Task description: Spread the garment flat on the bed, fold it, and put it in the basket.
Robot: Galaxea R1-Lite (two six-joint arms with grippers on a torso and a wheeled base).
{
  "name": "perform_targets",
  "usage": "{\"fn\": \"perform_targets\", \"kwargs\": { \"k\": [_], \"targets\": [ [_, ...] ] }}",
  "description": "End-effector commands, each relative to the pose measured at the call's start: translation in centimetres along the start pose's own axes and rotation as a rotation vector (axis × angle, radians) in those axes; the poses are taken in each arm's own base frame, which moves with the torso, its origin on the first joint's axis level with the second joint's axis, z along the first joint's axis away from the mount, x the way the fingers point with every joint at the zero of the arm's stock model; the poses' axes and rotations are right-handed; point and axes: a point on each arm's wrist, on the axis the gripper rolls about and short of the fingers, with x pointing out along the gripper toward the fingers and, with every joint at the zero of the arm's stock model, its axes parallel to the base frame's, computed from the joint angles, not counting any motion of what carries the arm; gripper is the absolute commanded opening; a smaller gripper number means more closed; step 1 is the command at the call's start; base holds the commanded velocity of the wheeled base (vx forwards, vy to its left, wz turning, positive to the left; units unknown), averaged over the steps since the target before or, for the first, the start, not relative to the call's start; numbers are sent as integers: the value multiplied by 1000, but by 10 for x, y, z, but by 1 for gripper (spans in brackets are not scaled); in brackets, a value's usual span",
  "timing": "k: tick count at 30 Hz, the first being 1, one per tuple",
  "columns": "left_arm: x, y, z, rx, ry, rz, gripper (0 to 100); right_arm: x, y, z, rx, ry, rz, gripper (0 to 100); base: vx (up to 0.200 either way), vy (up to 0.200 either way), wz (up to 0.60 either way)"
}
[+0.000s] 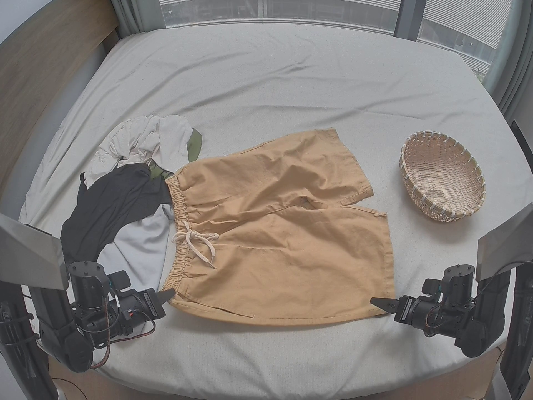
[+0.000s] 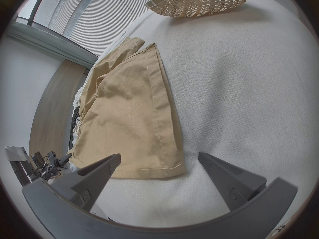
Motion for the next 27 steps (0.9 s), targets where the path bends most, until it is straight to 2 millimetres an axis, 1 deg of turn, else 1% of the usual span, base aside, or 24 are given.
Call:
{"fn": "perform_targets", "kwargs": {
  "k": [1,3,4,7,12,16,17,18,21,24,27],
  "targets": [
    [0,1,-1,-3,3,3,0,3,-1,0,4,2,-3,100,0,0,0],
    [0,0,-1,-2,2,2,0,5,-1,0,6,2,0,100,0,0,0],
    [0,1,-1,-3,3,3,0,5,-1,0,7,5,0,0,0,0,0],
    [0,1,-1,-5,2,4,0,8,-1,1,5,-2,4,0,0,0,0],
    [0,1,0,-7,0,5,0,7,0,2,12,-7,7,0,0,0,0],
    [-9,1,-5,-17,29,7,0,-8,5,2,1,-9,14,0,0,0,0],
    [-10,1,-5,-16,30,5,0,-8,5,2,-1,-9,14,0,0,0,0],
    [-16,1,-7,-23,50,-10,0,-16,10,1,-15,-8,25,0,0,0,0],
    [-26,2,-11,-34,84,-27,0,-25,15,-4,-36,9,34,0,0,0,0],
    [-27,3,-11,-38,88,-25,0,-31,14,-11,-70,40,21,0,0,0,0],
    [-27,3,-12,-40,95,-24,0,-32,12,-12,-80,63,1,0,0,0,0]
  ]
}}
